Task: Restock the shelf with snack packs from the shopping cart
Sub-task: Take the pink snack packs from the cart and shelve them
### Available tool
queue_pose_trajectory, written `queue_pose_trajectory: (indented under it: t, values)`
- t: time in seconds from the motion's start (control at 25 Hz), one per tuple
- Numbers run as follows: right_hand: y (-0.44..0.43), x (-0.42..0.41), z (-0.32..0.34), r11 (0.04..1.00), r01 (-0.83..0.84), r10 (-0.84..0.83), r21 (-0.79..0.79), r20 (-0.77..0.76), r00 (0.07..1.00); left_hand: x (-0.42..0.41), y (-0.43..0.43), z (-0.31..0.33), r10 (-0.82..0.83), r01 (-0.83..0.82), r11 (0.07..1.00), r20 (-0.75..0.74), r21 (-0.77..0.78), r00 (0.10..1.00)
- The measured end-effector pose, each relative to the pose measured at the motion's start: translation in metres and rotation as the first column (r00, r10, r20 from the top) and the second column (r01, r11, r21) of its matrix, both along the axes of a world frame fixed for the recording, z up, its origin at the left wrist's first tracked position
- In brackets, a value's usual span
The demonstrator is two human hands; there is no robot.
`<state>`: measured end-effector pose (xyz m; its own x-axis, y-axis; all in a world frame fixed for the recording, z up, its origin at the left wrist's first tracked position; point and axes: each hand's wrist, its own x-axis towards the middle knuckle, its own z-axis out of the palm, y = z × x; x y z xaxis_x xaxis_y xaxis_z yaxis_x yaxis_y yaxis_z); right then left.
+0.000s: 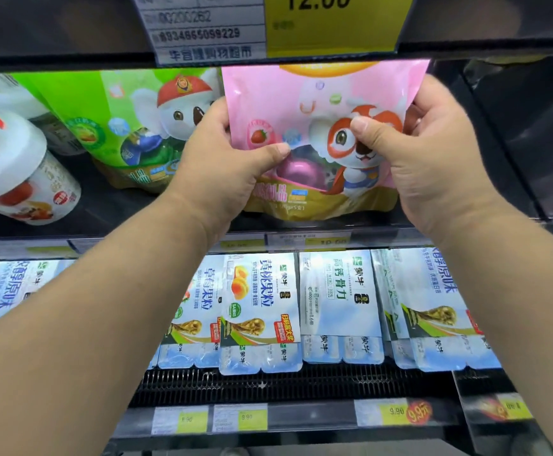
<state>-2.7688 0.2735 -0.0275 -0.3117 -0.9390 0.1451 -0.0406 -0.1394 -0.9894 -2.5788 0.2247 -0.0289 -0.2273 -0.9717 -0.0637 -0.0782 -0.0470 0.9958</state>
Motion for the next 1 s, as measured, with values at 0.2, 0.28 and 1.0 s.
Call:
queue_pose_trajectory:
  t: [0.2,0.28,1.0]
  values:
    - [0.021,0.008,-0.021,0.996,-0.001,0.019,0.089,-0.196,0.980,0.012,0.018,-0.015,-0.027,0.039,0.995,0.125,-0.094,0.992]
    - [0.028,0.009,-0.025,0.996,-0.002,0.023,0.088,-0.238,0.971,0.018,0.026,-0.020,-0.016,0.064,0.982,0.258,-0.177,0.966]
    - [0.026,-0.005,-0.027,0.983,0.181,-0.178,0.012,-0.144,0.974,0.012,0.015,-0.048,0.114,0.008,0.940,0.338,-0.341,0.934]
